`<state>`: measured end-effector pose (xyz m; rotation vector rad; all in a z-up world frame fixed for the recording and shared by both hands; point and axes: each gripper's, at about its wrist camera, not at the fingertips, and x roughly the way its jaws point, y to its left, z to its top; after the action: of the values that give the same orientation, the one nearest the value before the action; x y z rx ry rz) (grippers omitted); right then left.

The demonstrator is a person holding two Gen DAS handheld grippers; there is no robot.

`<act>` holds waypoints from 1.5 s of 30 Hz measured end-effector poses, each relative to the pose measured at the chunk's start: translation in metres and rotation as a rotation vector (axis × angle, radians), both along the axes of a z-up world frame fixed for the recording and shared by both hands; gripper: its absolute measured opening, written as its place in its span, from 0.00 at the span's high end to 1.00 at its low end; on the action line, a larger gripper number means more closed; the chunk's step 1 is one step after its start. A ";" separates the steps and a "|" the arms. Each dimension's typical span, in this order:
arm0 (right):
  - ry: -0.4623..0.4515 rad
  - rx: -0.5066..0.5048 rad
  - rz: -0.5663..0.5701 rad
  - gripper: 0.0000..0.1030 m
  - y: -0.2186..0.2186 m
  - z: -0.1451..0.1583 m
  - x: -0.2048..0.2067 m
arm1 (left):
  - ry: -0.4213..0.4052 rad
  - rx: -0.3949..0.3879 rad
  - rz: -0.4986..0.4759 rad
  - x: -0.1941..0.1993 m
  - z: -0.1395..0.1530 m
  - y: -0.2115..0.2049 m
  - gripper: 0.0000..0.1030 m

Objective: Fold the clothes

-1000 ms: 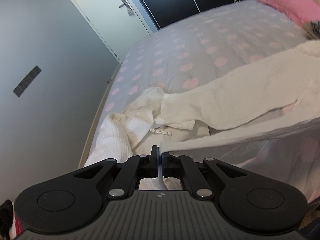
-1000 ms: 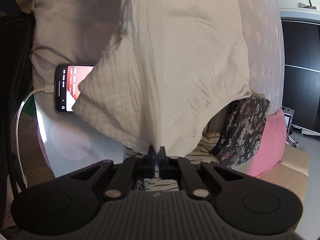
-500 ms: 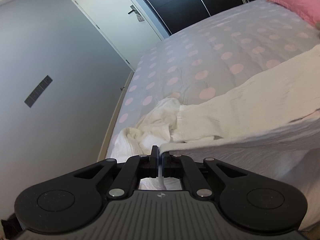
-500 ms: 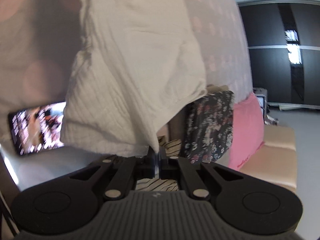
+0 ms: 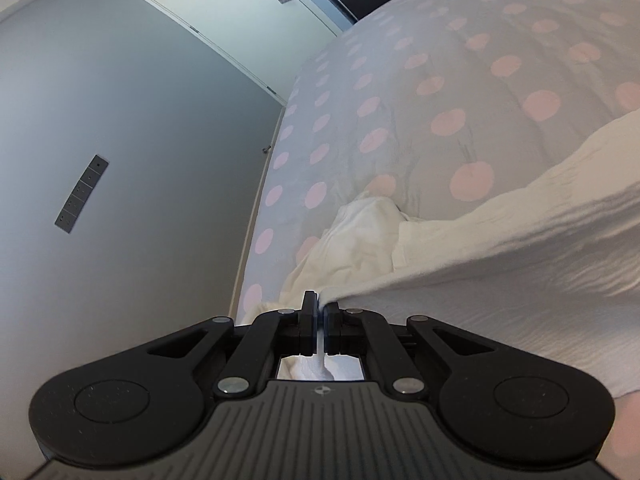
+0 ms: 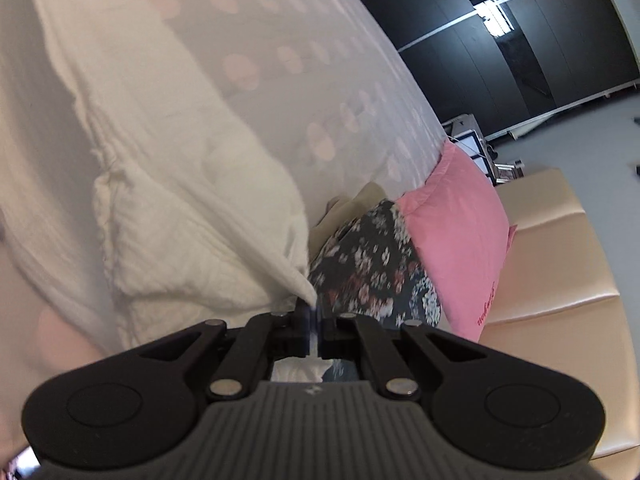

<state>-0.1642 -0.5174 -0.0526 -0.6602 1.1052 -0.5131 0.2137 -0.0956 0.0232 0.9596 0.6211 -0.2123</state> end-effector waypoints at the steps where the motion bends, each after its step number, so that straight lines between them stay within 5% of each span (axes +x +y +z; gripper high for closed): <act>1: -0.011 0.007 -0.016 0.97 -0.006 0.000 0.011 | -0.002 0.018 0.003 0.010 -0.004 -0.007 0.99; 13: -0.008 0.084 -0.126 0.97 -0.066 -0.049 0.127 | 0.002 0.215 0.020 0.101 -0.095 -0.069 0.99; 17: 0.029 0.091 -0.161 0.97 -0.080 -0.076 0.143 | -0.012 0.218 -0.004 0.111 -0.117 -0.086 0.99; 26: -0.044 0.169 -0.257 0.95 -0.097 -0.087 0.155 | -0.009 0.257 0.012 0.126 -0.141 -0.099 0.95; 33: -0.198 0.246 -0.337 0.83 -0.101 -0.062 0.151 | -0.029 0.231 0.051 0.125 -0.126 -0.087 0.83; 37: -0.255 0.245 -0.331 0.79 -0.091 -0.047 0.144 | -0.025 0.159 0.070 0.112 -0.110 -0.066 0.66; 45: -0.369 0.255 -0.291 0.69 -0.058 -0.021 0.123 | -0.011 0.009 0.104 0.083 -0.077 -0.022 0.63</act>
<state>-0.0415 -0.5751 -0.0740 -0.1700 0.8981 -0.6978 0.2967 -0.1176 -0.0541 0.9343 0.6608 -0.1118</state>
